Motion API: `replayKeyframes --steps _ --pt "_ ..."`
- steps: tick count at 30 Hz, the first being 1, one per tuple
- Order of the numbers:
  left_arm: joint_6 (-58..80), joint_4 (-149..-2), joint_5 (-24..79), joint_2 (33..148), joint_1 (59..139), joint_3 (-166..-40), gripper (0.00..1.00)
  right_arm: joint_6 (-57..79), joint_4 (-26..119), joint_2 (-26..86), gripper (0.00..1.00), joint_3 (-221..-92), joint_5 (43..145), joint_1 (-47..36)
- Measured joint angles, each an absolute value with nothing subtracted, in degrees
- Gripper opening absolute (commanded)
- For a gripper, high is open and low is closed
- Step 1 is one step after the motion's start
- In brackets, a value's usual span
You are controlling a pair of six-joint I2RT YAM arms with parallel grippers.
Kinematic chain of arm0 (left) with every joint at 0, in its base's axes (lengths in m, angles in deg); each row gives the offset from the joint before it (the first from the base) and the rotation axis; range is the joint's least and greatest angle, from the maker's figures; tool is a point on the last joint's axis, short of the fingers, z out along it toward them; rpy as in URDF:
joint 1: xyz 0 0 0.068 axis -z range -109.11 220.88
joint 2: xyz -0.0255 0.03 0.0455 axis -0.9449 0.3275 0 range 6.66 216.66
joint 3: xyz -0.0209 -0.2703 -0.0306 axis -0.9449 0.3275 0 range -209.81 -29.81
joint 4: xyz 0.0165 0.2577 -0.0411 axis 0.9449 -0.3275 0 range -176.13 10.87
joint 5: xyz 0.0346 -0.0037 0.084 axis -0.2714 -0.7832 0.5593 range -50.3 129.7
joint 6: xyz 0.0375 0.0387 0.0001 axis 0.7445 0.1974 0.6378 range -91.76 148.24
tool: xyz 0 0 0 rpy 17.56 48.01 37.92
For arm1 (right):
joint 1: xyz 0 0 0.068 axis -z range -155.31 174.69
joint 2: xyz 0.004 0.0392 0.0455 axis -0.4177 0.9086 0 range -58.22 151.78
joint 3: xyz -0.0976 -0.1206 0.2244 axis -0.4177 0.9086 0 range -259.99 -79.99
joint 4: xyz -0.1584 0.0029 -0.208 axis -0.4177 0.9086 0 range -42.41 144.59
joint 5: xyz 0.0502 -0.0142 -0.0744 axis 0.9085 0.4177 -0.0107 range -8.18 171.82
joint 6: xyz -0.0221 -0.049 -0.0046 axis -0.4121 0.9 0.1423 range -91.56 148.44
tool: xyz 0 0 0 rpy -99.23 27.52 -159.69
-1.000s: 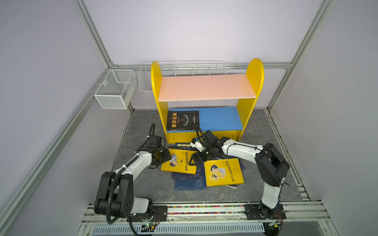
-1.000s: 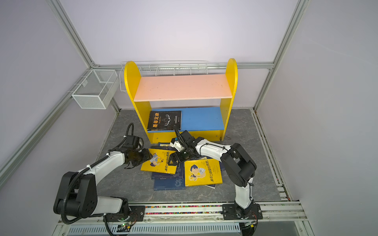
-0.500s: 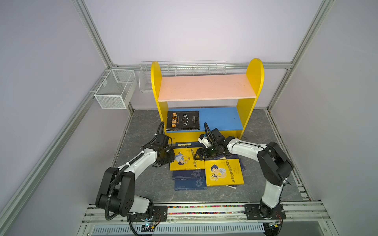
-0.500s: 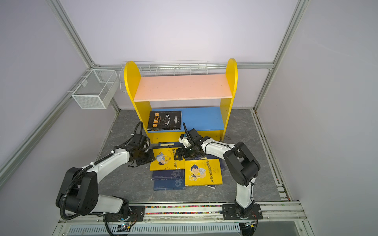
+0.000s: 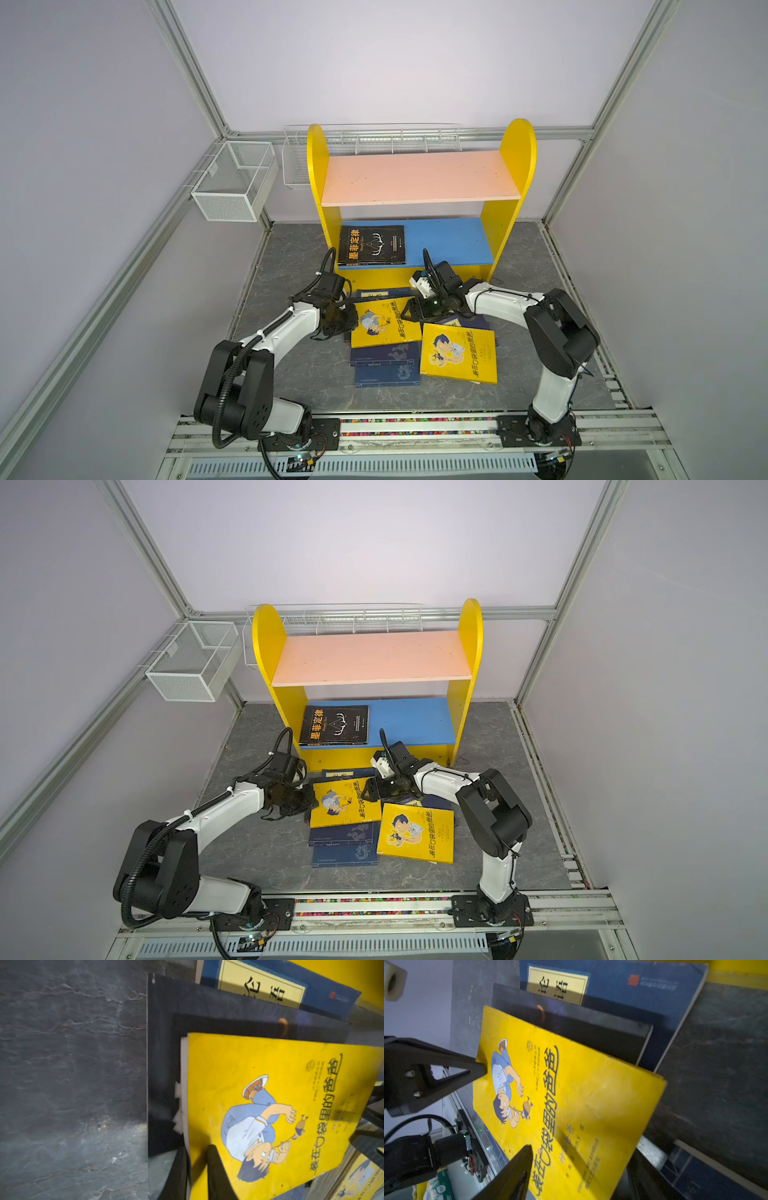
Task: Stacking books/files
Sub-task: Pick up the book from the books.
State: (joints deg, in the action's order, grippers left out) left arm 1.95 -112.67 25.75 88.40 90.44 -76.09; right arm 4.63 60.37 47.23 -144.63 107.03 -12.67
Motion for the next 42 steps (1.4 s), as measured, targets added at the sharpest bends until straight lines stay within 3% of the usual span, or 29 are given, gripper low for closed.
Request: replayKeyframes --steps 7,11,16,21,23,25,29,32,35,42 --pt "1.91 -112.74 25.77 88.44 90.41 -76.09 0.0 4.72 60.15 41.98 0.62 -143.97 106.86 -13.07" --pt "1.78 -112.67 25.33 88.57 90.39 -76.11 0.0 4.96 59.04 39.99 0.5 -144.06 107.54 -14.18" --pt "1.78 -112.65 25.18 88.57 90.39 -76.11 0.0 4.87 58.47 39.82 0.47 -144.15 106.62 -14.79" --pt "1.78 -112.72 24.57 88.16 90.33 -76.09 0.0 4.43 56.89 40.63 0.19 -144.13 104.17 -14.92" --pt "1.78 -113.11 24.43 87.7 90.33 -76.09 0.0 4.41 56.13 41.17 0.12 -144.13 102.97 -14.92" --pt "1.74 -113.85 24.41 86.93 90.15 -76.07 0.13 4.96 55.74 41.46 0.07 -144.04 102.31 -14.81" --pt "0.49 -114.62 20.78 83.17 86.37 -75.35 0.45 5.29 54.03 41.44 0.07 -143.56 104.8 -14.57" --pt "-1.15 -114.07 15.82 78.96 82.52 -74.41 0.62 4.35 51.8 40.76 0.07 -142.73 108.96 -13.85" --pt "-1.89 -113.2 12.24 76.35 81.87 -74.34 0.69 2.82 49.51 38.92 0.07 -140.96 112.98 -12.76" --pt "-2.5 -112.32 9.42 76.42 81.87 -70.63 0.74 -0.96 45.7 36.85 0.07 -137.37 117.44 -11.12"
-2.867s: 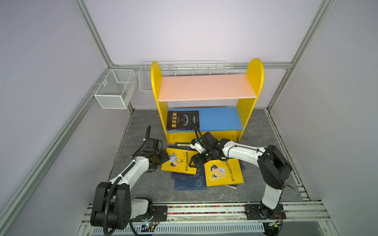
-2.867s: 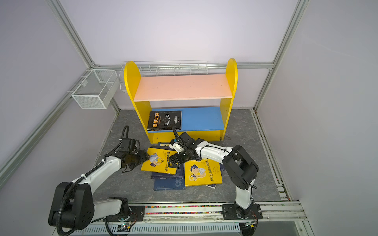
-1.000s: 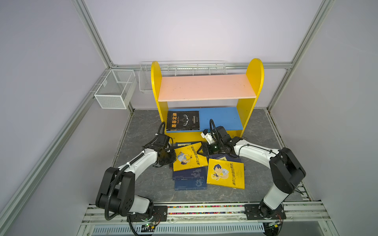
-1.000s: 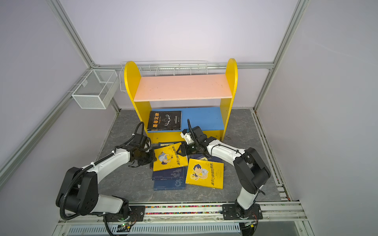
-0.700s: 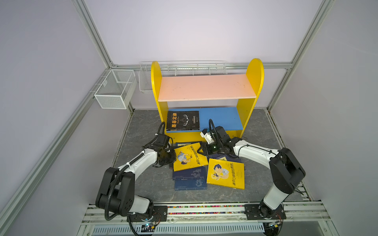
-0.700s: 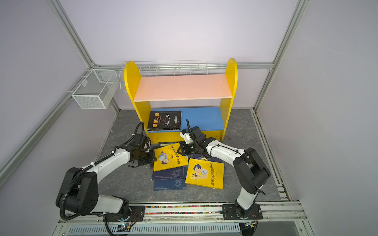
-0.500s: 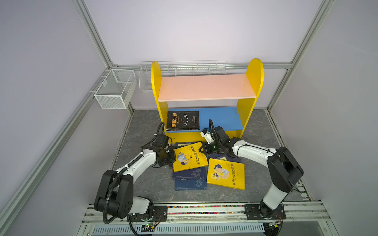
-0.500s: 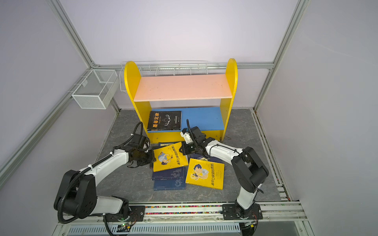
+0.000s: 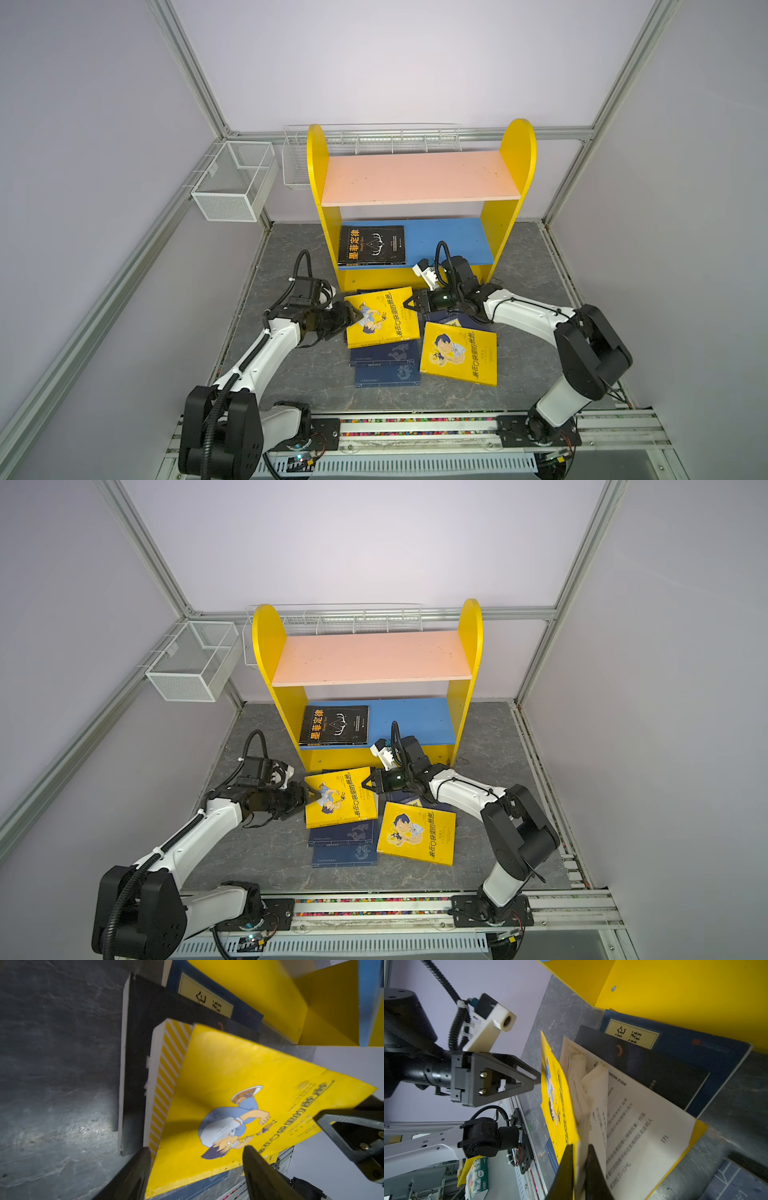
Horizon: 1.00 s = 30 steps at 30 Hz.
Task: Stacking books/files
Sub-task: Pick up the book from the books.
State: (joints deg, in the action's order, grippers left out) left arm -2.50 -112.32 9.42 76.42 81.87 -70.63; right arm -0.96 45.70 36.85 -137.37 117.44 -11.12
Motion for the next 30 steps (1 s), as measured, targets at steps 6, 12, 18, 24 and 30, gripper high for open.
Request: replayKeyframes --steps 6,12,18,24,30 --pt "-2.55 -112.67 9.61 77.12 81.87 -68.99 0.76 -2.91 44.74 35.8 0.07 -136.8 118.16 -10.6" --pt "-2.55 -112.06 7.69 77.12 81.87 -68.9 0.78 -4.61 44.72 32.91 0.07 -136.8 118.33 -9.07" --pt "-3.82 -108.8 3.28 77.12 81.89 -67.78 0.84 -6.87 44.44 31.25 0.07 -136.8 118.29 -8.34" --pt "-7.73 -101.99 -2.21 77.05 81.93 -66.43 0.84 -9.31 42.88 31.03 0.07 -136.65 118.53 -8.26" --pt "-11.23 -95.84 -4.15 76.79 81.87 -65.95 0.78 -13.25 38.67 29.5 0.07 -135.34 119.23 -7.16"
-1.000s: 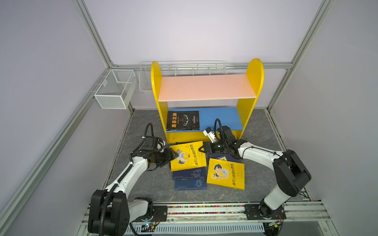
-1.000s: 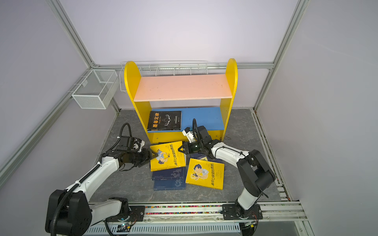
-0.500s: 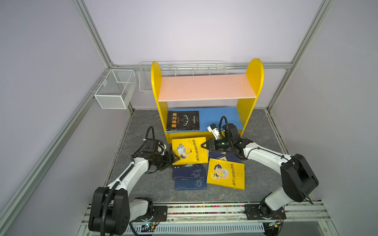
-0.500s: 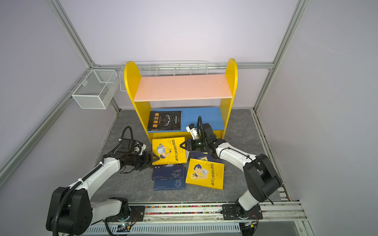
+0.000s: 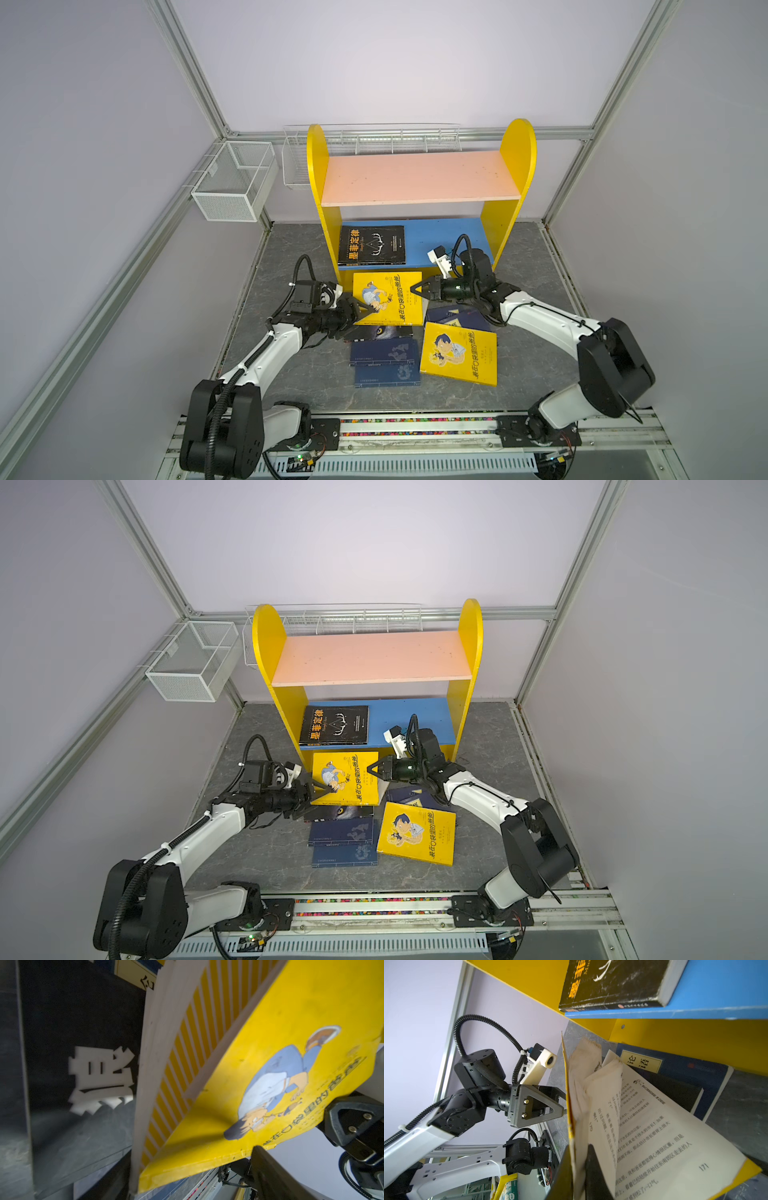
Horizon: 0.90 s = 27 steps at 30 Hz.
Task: Stacking books/files
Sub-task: Pick up the book from the books.
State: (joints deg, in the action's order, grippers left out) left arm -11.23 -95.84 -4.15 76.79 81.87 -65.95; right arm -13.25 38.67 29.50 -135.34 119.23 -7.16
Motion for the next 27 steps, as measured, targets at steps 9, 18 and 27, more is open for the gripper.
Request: replayKeyframes --steps 9,18,27 --pt "-15.33 -89.24 -4.05 72.97 81.61 -63.48 0.64 -17.79 31.52 28.56 0.07 -133.11 121.37 -6.12" --pt "-18.09 -85.07 -2.87 65.51 80.99 -61.36 0.34 -17.79 29.4 27.29 0.07 -132.35 122.42 -5.11" --pt "-19.6 -81.09 -5.71 63.44 81.28 -61.36 0.03 -13.47 32.92 27.21 0.07 -131.84 123.21 -5.94"
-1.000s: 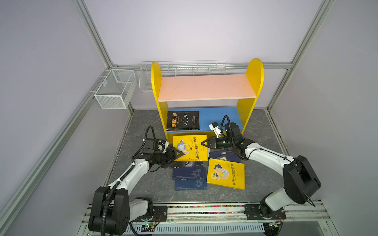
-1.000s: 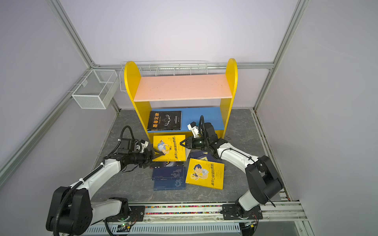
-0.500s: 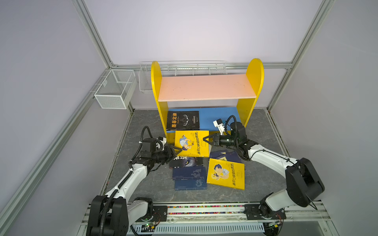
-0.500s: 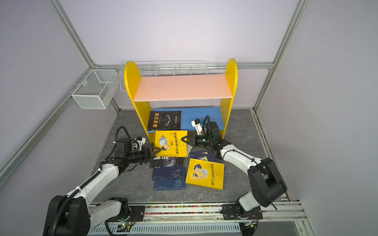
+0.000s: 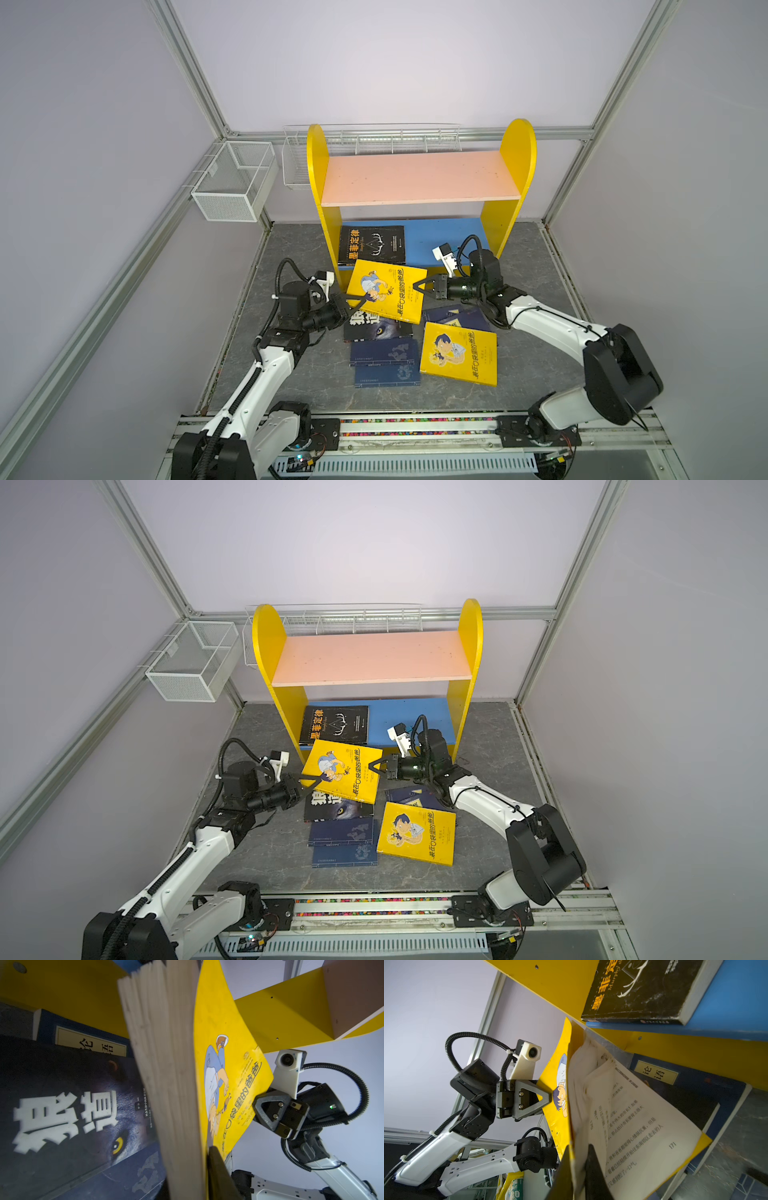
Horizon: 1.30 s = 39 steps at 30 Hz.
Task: Stacking books/files
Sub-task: Pick up the book from the books.
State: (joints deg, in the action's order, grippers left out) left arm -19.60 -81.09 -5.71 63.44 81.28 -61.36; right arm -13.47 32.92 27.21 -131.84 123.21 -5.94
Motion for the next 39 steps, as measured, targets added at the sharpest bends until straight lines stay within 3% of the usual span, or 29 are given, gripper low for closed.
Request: replayKeyframes --steps 2,4,6,8,11,22,34,39 --pt "-19.64 -80.81 -6.03 63.42 81.28 -61.36 0.0 -12.22 34.56 27.19 0.09 -131.73 122.79 -5.92" --pt "-19.49 -81.09 -6.17 63.33 81.37 -61.36 0.0 -11.06 36.22 26.86 0.18 -131.76 121.9 -5.92" --pt "-19.01 -81.16 -6.25 62.69 81.45 -61.34 0.0 -10.12 38.34 26.38 0.49 -131.76 121.44 -5.81" --pt "-18.88 -80.54 -6.71 61.21 81.63 -61.21 0.0 -9.18 40.28 25.85 0.72 -131.76 121.28 -5.79" --pt "-19.68 -77.2 -6.91 57.73 82.02 -59.85 0.0 -8.31 42.34 24.93 0.85 -131.71 120.85 -5.63" --pt "-27.33 -61.77 1.13 48.33 82.15 -54.8 0.0 -10.23 37.94 21.5 0.81 -127.08 122.77 -5.33" --pt "-31.77 -52.94 6.77 53.75 82.2 -54.78 0.0 -27.39 6.16 28.58 0.68 -125.07 126.4 -5.39" --pt "-32.97 -51.12 6.93 53.71 82.2 -54.76 0.0 -31.65 -0.55 33.06 0.64 -125.26 126.27 -6.4"
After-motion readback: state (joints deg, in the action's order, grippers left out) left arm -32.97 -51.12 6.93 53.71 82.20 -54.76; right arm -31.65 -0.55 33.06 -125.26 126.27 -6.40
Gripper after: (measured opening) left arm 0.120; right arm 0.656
